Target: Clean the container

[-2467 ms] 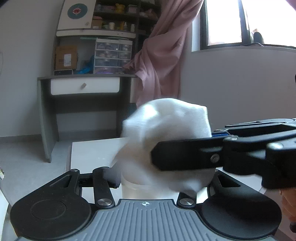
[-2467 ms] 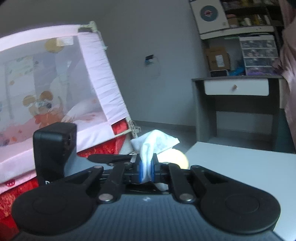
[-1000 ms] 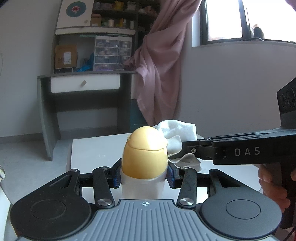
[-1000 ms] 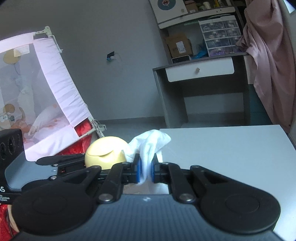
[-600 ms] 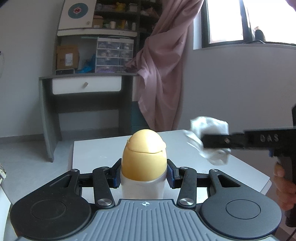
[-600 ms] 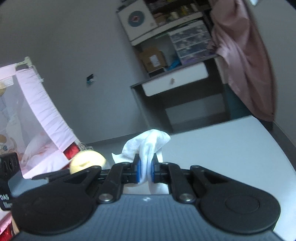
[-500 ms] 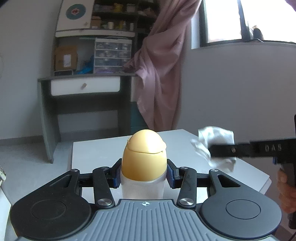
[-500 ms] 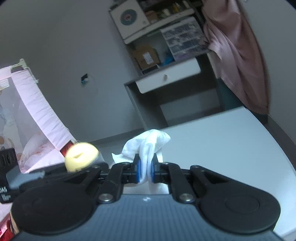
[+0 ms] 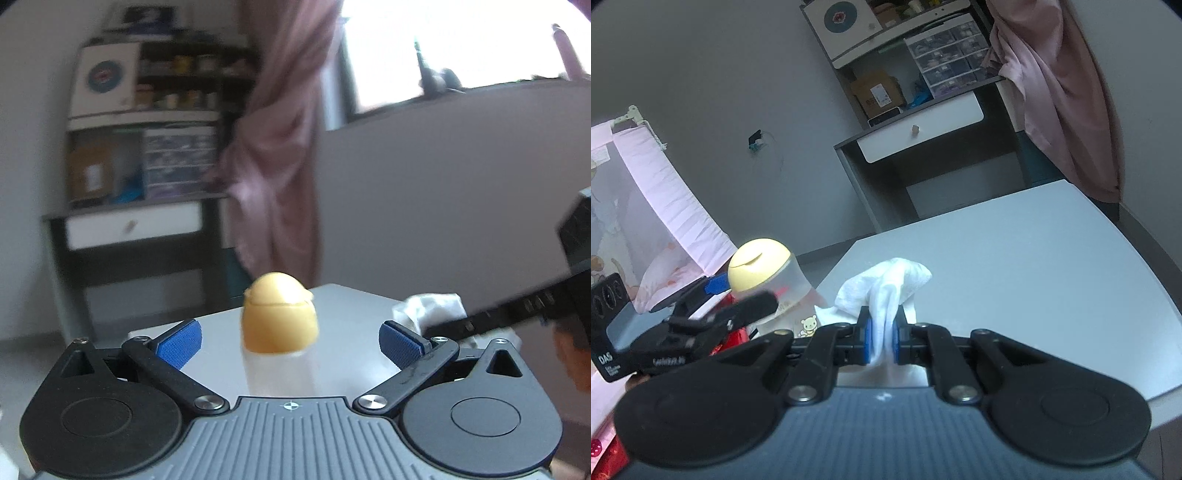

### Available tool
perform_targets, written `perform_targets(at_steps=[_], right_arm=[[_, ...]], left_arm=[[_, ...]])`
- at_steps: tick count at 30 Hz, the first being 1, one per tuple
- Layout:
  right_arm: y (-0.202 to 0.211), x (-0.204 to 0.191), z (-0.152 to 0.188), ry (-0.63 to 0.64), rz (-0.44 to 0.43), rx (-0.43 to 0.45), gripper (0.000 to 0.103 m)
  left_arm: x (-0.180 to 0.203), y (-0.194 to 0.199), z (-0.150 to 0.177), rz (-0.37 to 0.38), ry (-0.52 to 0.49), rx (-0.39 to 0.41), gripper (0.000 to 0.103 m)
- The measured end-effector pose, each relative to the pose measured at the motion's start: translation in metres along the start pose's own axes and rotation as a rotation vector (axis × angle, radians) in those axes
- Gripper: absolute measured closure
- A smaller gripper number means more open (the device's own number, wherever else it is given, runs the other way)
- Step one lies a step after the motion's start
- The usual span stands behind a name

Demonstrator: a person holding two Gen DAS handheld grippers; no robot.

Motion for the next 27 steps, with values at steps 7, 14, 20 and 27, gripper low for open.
perform_targets(at_steps=[7, 14, 20, 27], right_arm=[[0.007, -0.007, -0.001, 0.012, 0.007, 0.000, 0.093], [0.011, -0.015, -0.005, 0.032, 0.012, 0.009, 0.093], [0.008, -0.017, -0.005, 0.035, 0.015, -0.004, 0.093], [0.012, -0.026, -0.008, 0.061, 0.020, -0.011, 0.093]], left_arm=[[-0.013, -0.003, 0.006, 0.208, -0.035, 0.017, 0.000], [-0.036, -0.005, 0.016, 0.334, 0.113, 0.046, 0.000], [-0.031, -0.012, 0.028, 0.443, 0.074, 0.052, 0.000], [-0.042, -0.027, 0.036, 0.620, -0.050, 0.024, 0.000]])
Point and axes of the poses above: each gripper's, at about its wrist camera, not at the fingertips, and y roughly against the way its jaws point, x to its right, z to its underside, the point moved 6 cm from there along -y, roughly the way its jaws point, and after that the axes turned 8 degrees about y, right-handed, at the moved point
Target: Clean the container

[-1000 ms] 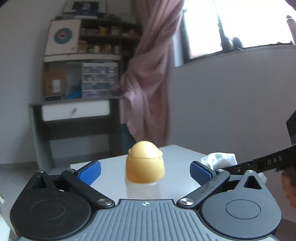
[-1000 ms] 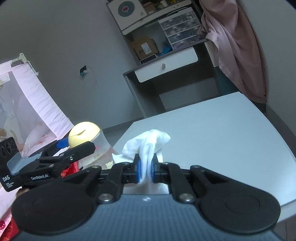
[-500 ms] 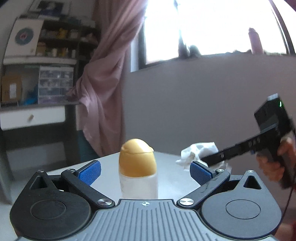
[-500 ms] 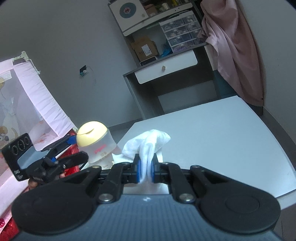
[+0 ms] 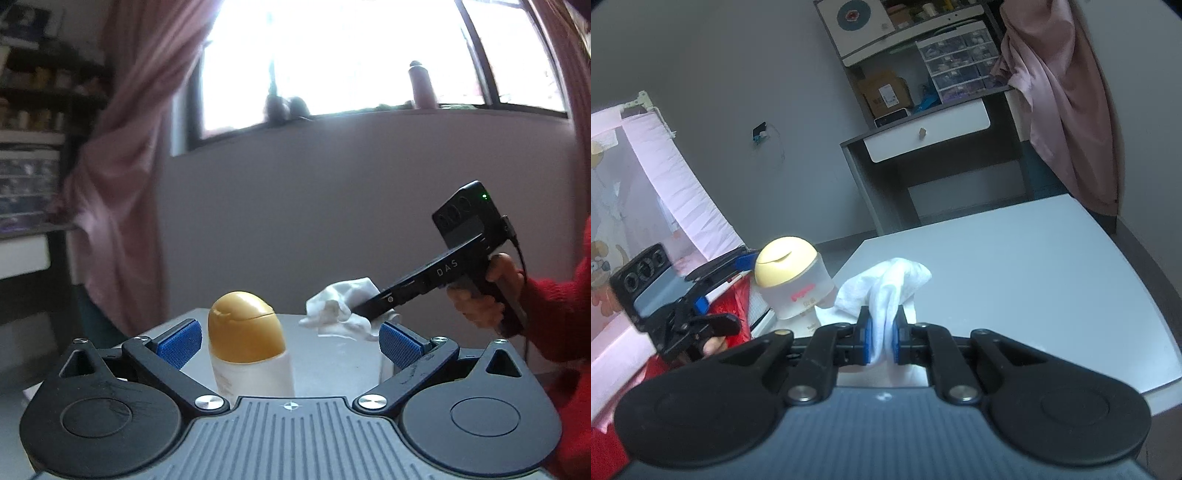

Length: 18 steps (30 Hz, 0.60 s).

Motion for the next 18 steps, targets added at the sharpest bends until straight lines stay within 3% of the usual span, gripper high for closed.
perform_targets(at_steps=[11, 18], right_arm=[[-0.006, -0.011, -0.009, 0.044, 0.025, -0.013, 0.093], [-0.014, -0.013, -0.008, 0.045, 0.028, -0.031, 0.093]], left_arm=[[-0.036, -0.025, 0.012, 0.197, 0.046, -0.046, 0.000], [-0.051, -0.027, 0.017, 0.330, 0.053, -0.010, 0.000]])
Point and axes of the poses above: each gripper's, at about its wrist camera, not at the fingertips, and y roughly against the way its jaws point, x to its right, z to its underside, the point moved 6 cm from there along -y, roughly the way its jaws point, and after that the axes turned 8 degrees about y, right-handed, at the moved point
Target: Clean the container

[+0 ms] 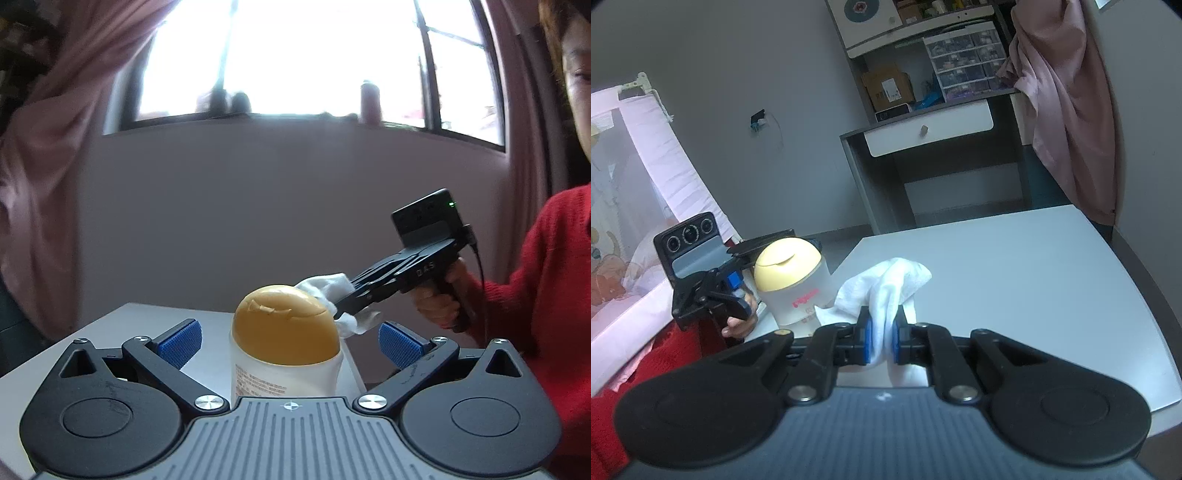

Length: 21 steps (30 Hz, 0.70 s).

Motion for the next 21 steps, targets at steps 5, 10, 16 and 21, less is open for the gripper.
perform_targets(at_steps=[5, 10, 16, 21], right_arm=[[0.000, 0.003, 0.000, -0.004, 0.012, -0.005, 0.093], [0.000, 0.002, -0.002, 0.005, 0.021, -0.007, 0.093], [-0.003, 0.001, 0.000, 0.000, 0.028, -0.018, 0.093], [-0.003, 0.001, -0.002, 0.001, 0.034, -0.021, 0.093]], left_arm=[[-0.003, -0.004, 0.008, 0.067, -0.028, -0.027, 0.000], [-0.007, -0.004, 0.013, 0.092, -0.042, -0.030, 0.000], [-0.012, -0.004, 0.018, 0.137, -0.051, -0.046, 0.000], [-0.019, -0.005, 0.020, 0.166, -0.044, -0.056, 0.000]])
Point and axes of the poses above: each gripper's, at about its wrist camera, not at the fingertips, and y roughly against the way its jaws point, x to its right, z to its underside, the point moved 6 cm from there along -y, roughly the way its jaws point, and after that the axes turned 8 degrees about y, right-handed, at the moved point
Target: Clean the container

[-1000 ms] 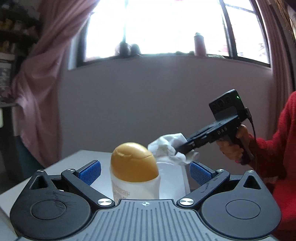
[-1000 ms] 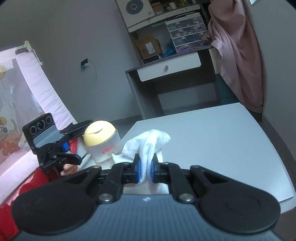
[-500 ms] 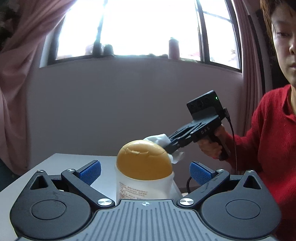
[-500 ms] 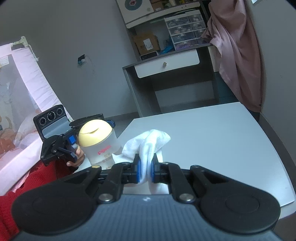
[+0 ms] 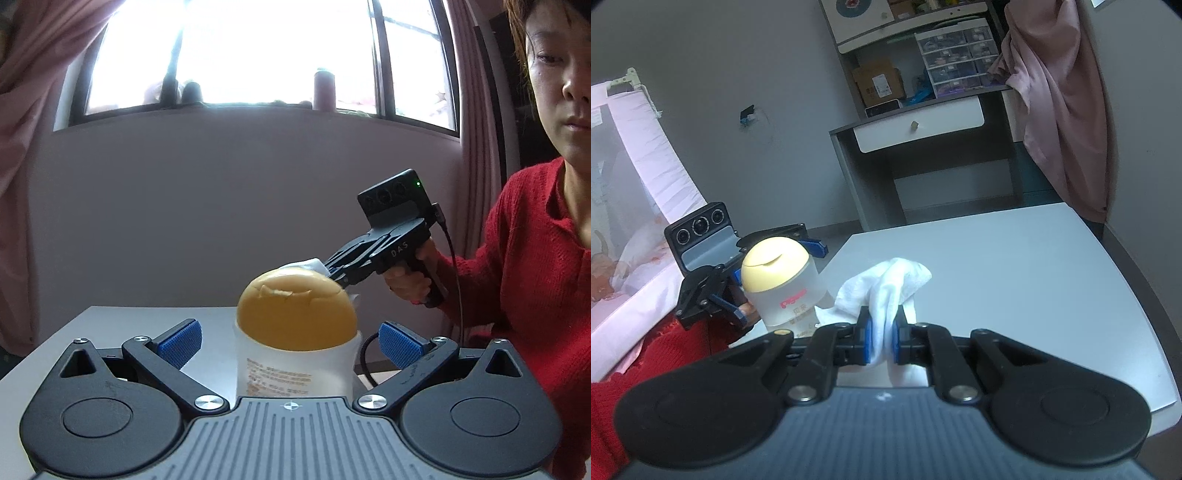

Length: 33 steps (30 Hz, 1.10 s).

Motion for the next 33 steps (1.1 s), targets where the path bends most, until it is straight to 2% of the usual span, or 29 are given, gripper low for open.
perform_targets(at_steps=[7, 8, 9, 10, 14, 18, 26, 33], right_arm=[[-0.003, 0.001, 0.001, -0.003, -0.010, -0.006, 0.093], [-0.003, 0.001, 0.002, -0.005, -0.010, -0.007, 0.093], [-0.004, 0.002, 0.002, -0.009, -0.010, -0.008, 0.093], [-0.003, 0.003, 0.003, -0.013, -0.008, -0.008, 0.093], [-0.002, 0.005, 0.003, -0.022, -0.009, -0.005, 0.093], [0.000, 0.004, 0.003, -0.017, -0.016, 0.001, 0.093], [0.004, 0.003, 0.008, -0.028, -0.045, 0.011, 0.093], [0.016, 0.002, 0.008, -0.026, -0.069, 0.036, 0.093]], left_arm=[[-0.011, -0.007, -0.005, 0.025, 0.016, 0.004, 0.002], [-0.013, -0.008, -0.006, 0.026, 0.022, 0.001, 0.007], [-0.013, -0.009, -0.007, 0.046, 0.031, 0.004, 0.026], [-0.012, -0.009, -0.008, 0.069, 0.035, 0.012, 0.035], [-0.006, -0.011, -0.010, 0.054, 0.023, 0.001, 0.035], [-0.001, -0.010, -0.012, -0.005, 0.037, -0.007, 0.035], [0.019, -0.008, -0.016, -0.192, 0.068, 0.006, 0.035], [0.036, -0.018, -0.031, -0.299, 0.069, -0.039, 0.035]])
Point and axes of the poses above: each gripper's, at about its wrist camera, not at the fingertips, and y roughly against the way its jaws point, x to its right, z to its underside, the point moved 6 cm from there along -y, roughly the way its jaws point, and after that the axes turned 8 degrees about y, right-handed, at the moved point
